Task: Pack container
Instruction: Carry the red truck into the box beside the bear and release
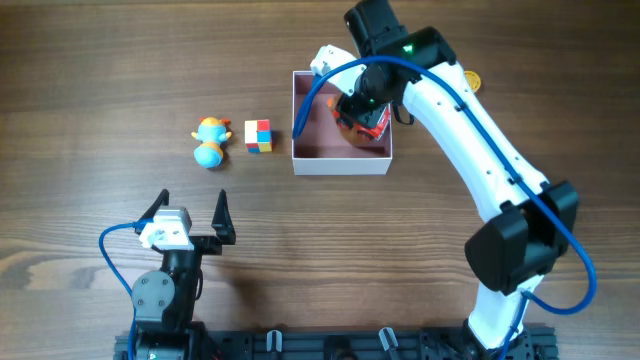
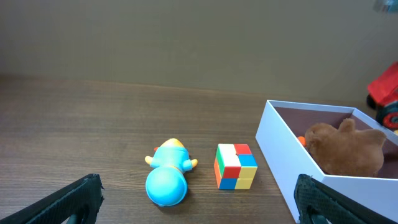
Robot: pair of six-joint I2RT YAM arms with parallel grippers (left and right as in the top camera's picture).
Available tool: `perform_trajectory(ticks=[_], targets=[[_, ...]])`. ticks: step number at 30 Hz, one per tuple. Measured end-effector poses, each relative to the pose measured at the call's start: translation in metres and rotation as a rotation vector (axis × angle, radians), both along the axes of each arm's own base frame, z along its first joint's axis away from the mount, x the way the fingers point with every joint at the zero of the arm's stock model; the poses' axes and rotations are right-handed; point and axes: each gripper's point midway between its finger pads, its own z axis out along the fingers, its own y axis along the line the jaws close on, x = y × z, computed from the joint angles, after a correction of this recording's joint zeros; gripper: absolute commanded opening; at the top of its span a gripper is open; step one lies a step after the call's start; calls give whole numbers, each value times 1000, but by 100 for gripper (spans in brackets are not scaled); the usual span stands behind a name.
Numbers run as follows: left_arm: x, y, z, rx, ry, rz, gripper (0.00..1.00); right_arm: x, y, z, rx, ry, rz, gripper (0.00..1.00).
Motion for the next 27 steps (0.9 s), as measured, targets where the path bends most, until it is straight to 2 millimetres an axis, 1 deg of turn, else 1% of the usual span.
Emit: perform_trajectory(ticks=[2,5,8,10,13,14,16,17,18,19,20,21,22,23,24,26,27], targets=[[0,0,0,0,0,0,100,-3,5,-7,10,22,47,45],[0,0,0,0,0,0,100,-7,10,-7,30,28,102,45],[0,0,0,0,0,0,100,-13,11,-8,31,47,136,46],[0,0,0,0,0,0,100,-20,9,-10,19,70,169,50],[0,0,0,0,0,0,100,-19,10,-10,17,53,202,51],[0,0,0,0,0,0,100,-16,12,-9,26,39,211,54],[0,0,0,0,0,0,100,-15,13,-8,25,27,233,55],[0,0,0,0,0,0,100,-15,14,-8,26,27,237,59],[0,0,0,0,0,0,100,-15,14,-8,25,25,240,72],[0,0,0,0,0,0,100,-13,15,-7,30,16,238,77],[0,0,0,0,0,0,100,-5,18,-4,45,-11,216,86],[0,0,0,0,0,0,100,5,20,-1,55,-48,186,100],[0,0,0,0,0,0,100,19,20,4,60,-95,116,100],[0,0,0,0,0,0,100,35,15,8,50,-149,12,100],[0,0,0,0,0,0,100,58,0,16,26,-227,-163,100],[0,0,0,0,0,0,100,82,-34,26,-7,-314,-429,100],[0,0,0,0,0,0,100,92,-60,28,-8,-335,-572,100]])
